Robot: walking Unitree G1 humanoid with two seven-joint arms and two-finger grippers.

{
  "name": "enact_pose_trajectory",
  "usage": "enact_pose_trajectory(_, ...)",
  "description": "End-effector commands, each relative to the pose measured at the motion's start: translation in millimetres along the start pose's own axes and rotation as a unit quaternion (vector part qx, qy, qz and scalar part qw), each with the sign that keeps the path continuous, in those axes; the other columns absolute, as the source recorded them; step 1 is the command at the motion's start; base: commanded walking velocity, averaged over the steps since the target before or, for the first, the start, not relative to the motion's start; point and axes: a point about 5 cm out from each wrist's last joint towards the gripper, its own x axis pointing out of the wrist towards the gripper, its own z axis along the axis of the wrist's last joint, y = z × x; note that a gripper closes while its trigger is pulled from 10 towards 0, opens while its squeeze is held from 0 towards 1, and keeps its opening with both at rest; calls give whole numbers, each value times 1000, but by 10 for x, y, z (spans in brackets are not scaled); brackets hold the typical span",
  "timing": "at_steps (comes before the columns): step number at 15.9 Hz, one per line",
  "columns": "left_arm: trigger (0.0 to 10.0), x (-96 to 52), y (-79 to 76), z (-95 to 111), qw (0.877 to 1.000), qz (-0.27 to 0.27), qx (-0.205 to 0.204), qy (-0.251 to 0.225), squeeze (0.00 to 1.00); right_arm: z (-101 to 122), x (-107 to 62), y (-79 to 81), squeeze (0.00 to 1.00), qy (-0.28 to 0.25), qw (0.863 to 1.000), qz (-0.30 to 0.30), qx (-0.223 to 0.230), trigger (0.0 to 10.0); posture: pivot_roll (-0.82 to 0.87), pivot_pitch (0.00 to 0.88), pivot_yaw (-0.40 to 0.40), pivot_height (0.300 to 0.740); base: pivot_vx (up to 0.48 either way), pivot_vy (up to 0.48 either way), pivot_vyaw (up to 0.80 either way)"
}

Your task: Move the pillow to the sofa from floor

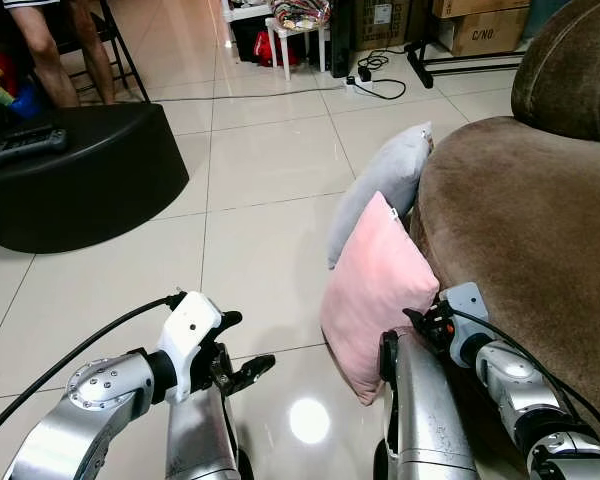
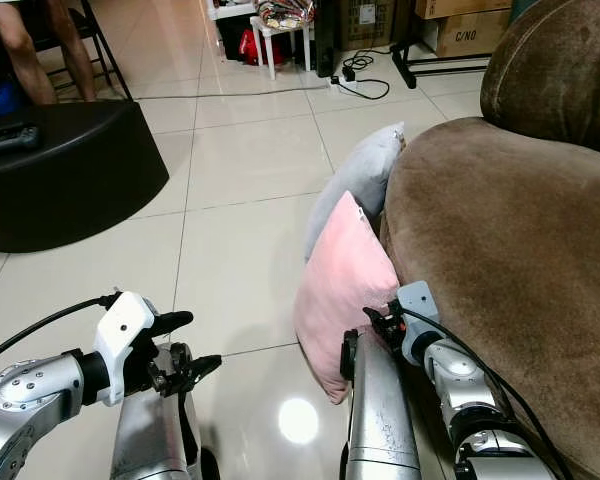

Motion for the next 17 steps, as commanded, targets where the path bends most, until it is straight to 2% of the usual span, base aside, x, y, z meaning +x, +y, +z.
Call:
enact_pose_trajectory(1, 10000, -16, 6, 20, 1000, 2, 10, 4, 0, 57, 6, -15, 1000, -14, 1000, -1, -6, 10000, -172, 0, 113, 405, 0, 0, 0)
enact_pose_trajectory(6, 10000, -16, 6, 20, 1000, 2, 10, 4, 0, 57, 6, -15, 1000, -14, 1000, -1, -6, 10000, -172, 0, 113, 405, 0, 0, 0)
enact_pose_trajectory(7, 10000, -12, 8, 16, 1000, 1, 11, 6, 0, 154, -10, 85, 1000, -55, 996, 72, 14, 10000, -173, 0, 119, 405, 0, 0, 0)
enact_pose_trajectory(9, 10000, -3, 12, 10, 1000, 0, 12, 9, 0, 257, -28, 245, 1000, -98, 984, 143, 32, 10000, -173, 0, 118, 405, 0, 0, 0)
enact_pose_trajectory(12, 10000, 1, 8, 9, 1000, 0, 11, 9, 0, 240, -48, 243, 1000, -96, 984, 149, 29, 10000, -175, 0, 117, 405, 0, 0, 0)
enact_pose_trajectory(14, 10000, 2, 9, 6, 1000, 0, 12, 9, 0, 286, -86, 258, 1000, -111, 979, 166, 42, 10000, -175, 0, 117, 405, 0, 0, 0)
enact_pose_trajectory(16, 10000, 4, 9, 4, 1000, -1, 12, 9, 0, 389, -108, 249, 1000, -144, 975, 155, 72, 10000, -175, 0, 117, 405, 0, 0, 0)
enact_pose_trajectory(17, 10000, 3, 10, 2, 1000, -1, 12, 10, 0, 528, -114, 249, 1000, -193, 962, 146, 127, 10000, -174, 0, 117, 405, 0, 0, 0)
